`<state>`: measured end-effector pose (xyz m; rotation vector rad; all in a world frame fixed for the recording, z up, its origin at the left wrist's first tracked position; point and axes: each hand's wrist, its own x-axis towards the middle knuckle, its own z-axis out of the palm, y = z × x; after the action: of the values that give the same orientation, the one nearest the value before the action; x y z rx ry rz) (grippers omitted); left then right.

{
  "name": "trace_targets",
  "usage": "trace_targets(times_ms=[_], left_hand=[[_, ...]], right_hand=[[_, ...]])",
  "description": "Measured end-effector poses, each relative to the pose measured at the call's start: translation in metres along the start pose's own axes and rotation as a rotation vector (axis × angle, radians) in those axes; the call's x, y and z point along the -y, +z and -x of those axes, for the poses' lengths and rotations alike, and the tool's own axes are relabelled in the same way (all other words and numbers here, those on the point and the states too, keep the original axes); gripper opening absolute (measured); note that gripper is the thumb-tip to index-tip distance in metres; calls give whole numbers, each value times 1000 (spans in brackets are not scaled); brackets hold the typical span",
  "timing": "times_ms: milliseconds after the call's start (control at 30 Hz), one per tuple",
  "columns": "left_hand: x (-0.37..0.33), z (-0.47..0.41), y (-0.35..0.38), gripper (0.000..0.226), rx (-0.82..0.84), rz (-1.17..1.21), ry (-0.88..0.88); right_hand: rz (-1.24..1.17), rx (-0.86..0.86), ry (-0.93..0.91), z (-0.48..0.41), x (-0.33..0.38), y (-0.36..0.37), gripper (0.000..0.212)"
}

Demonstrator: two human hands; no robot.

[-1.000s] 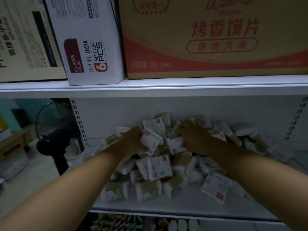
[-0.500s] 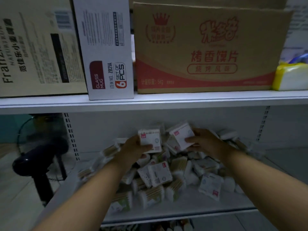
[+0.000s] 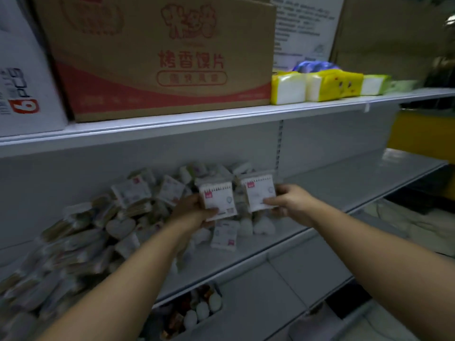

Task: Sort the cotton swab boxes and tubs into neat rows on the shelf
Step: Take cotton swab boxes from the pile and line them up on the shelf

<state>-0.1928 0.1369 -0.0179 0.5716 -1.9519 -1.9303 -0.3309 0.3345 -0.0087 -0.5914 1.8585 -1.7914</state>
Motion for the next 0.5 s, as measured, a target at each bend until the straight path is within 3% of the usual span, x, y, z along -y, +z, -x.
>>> trace_targets(times_ms=[200,500], left_hand=[[-7,-15,85,21,-17,-61,39],[-8,-48,213,24,-124,-149,96]], right_hand=[[-23,-33,-49,9,-8,-97,21],[62,-158,-111,-9,3,-252,26]])
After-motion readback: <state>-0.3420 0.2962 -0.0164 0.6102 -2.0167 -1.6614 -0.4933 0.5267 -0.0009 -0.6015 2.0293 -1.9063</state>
